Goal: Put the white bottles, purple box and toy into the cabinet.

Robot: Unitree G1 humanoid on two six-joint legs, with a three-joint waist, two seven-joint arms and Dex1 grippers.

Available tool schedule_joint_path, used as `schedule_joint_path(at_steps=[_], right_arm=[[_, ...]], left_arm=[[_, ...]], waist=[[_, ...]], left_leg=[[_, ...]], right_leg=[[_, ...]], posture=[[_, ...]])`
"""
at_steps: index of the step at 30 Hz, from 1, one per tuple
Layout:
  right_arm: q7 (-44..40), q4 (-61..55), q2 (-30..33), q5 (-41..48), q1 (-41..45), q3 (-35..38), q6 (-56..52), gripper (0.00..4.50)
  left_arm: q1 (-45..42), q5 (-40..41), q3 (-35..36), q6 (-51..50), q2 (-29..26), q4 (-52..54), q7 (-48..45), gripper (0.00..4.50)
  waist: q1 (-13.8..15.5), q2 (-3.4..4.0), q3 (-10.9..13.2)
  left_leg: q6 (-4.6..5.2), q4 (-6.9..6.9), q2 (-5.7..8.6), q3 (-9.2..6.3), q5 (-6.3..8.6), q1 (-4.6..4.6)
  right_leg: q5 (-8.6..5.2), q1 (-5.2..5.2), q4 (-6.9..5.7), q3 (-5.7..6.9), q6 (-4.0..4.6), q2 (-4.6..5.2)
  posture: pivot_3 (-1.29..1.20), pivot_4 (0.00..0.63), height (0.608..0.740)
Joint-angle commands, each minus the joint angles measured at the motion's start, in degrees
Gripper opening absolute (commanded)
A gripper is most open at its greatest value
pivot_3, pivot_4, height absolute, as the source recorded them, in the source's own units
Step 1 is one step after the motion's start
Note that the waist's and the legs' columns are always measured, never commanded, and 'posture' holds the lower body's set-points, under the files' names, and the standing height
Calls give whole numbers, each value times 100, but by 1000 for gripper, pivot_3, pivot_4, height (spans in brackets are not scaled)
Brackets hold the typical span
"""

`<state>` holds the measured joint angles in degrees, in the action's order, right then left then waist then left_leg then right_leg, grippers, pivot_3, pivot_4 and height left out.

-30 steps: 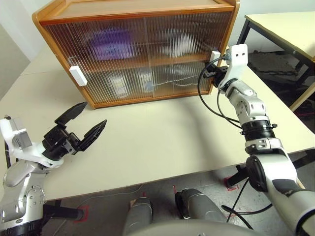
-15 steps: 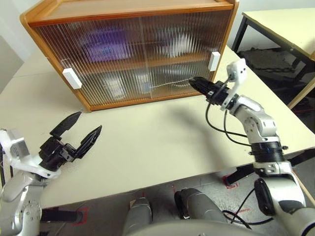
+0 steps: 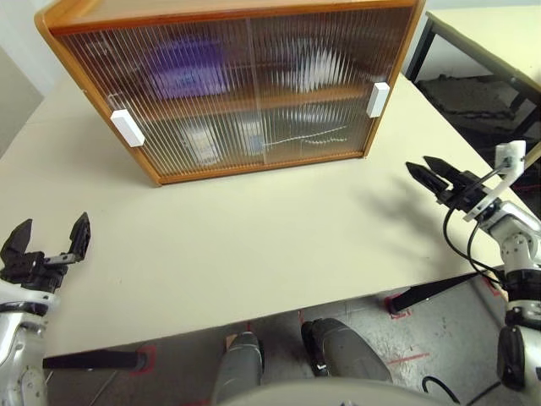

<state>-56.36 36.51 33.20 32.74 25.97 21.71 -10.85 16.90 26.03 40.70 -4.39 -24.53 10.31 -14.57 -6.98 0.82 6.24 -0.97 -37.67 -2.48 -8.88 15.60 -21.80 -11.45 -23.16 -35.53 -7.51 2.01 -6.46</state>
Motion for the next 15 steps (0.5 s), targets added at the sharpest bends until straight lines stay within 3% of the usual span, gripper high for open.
schedule_joint_path(at_steps=[1, 7, 12, 15], right_arm=[[-145, 765, 239, -206, 219, 198, 727, 4470], [-817, 1500, 618, -23, 325, 599, 1383, 4470], [-893, 1838, 543, 264, 630, 909, 1090, 4470], [-936, 2143, 349, 15, 866, 703, 1226, 4470]], left_arm=[[-85, -350, -276, 114, 208, 99, 241, 4500], [-125, -629, -238, 169, 77, 196, 310, 4500], [72, -771, -207, -183, 120, 442, 578, 4500], [48, -764, -188, -196, 217, 519, 714, 4500]], waist=[[34, 12, 57], [108, -21, 113], [26, -43, 132], [-26, -58, 134]], left_leg=[[0, 0, -1, 7, 1, 1], [21, 10, 4, 63, 13, 1], [49, -9, 7, 126, 30, 5], [50, -28, 10, 137, 31, 7]], right_leg=[[-4, 0, -1, -11, -7, 3], [-12, -6, -7, -98, -30, 3], [1, 4, 21, -153, -77, 23], [25, 11, 30, -169, -75, 31]], posture=[[-148, 161, 740], [-171, 166, 740], [-167, 157, 740], [-133, 129, 740]])
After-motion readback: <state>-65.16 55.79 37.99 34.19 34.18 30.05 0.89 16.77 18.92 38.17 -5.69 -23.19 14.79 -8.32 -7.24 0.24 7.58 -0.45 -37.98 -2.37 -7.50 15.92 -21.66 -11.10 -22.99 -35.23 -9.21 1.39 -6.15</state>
